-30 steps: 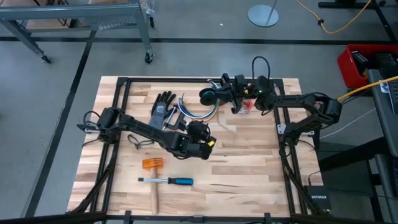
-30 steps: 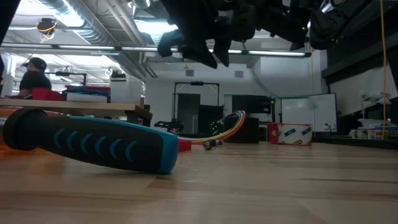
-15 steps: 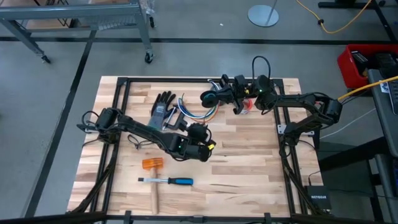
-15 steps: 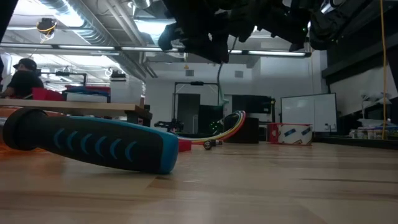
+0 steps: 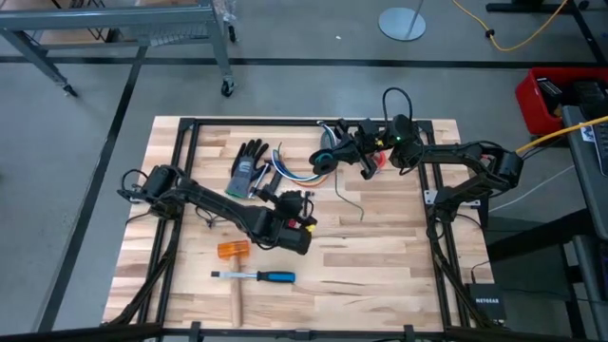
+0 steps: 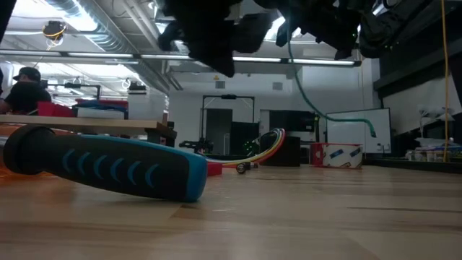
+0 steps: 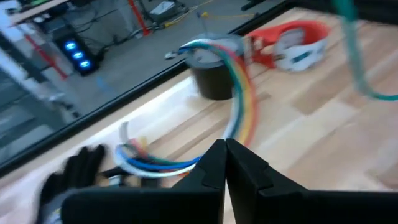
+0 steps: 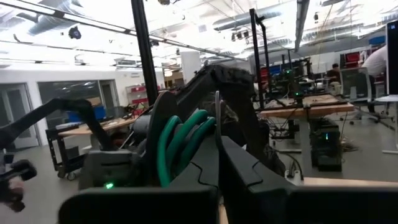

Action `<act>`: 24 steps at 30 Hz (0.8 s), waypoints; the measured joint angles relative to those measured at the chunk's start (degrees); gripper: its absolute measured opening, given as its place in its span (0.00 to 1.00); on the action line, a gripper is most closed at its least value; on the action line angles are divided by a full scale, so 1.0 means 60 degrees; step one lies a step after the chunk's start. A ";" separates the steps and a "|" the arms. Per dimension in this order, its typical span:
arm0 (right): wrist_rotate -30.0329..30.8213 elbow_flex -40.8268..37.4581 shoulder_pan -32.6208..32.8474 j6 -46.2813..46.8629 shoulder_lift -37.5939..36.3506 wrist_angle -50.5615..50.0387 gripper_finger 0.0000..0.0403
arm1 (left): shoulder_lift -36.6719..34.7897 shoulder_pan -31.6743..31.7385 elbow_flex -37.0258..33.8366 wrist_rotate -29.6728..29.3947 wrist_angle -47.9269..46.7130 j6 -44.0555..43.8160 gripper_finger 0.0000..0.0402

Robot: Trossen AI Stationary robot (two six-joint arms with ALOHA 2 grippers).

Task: Coil cords
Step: Coil the green wire into the black spool

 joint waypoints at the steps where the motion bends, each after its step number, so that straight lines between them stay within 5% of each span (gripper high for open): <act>1: -0.0010 0.0000 0.0000 0.0002 0.0000 -0.0008 0.00 | -0.0029 0.0070 -0.0004 -0.0007 -0.0349 -0.0199 0.00; 6: 0.0037 0.0000 0.0004 -0.0001 0.0000 -0.0007 0.00 | -0.0313 0.0537 -0.0004 0.0107 -0.0801 -0.0130 0.00; 13: 0.0049 0.0000 0.0004 0.0003 0.0000 -0.0004 0.00 | -0.0341 0.1598 -0.0151 0.1960 0.1489 0.3414 0.00; 20: -0.0897 0.0000 -0.0011 0.0479 0.0000 0.0002 0.00 | -0.0844 0.2583 -0.2005 0.3662 0.4172 0.4873 0.00; 24: -0.1007 0.0004 -0.0007 0.0487 0.0000 0.0008 0.00 | -0.1199 0.2962 -0.3730 0.5177 0.7077 0.5260 0.00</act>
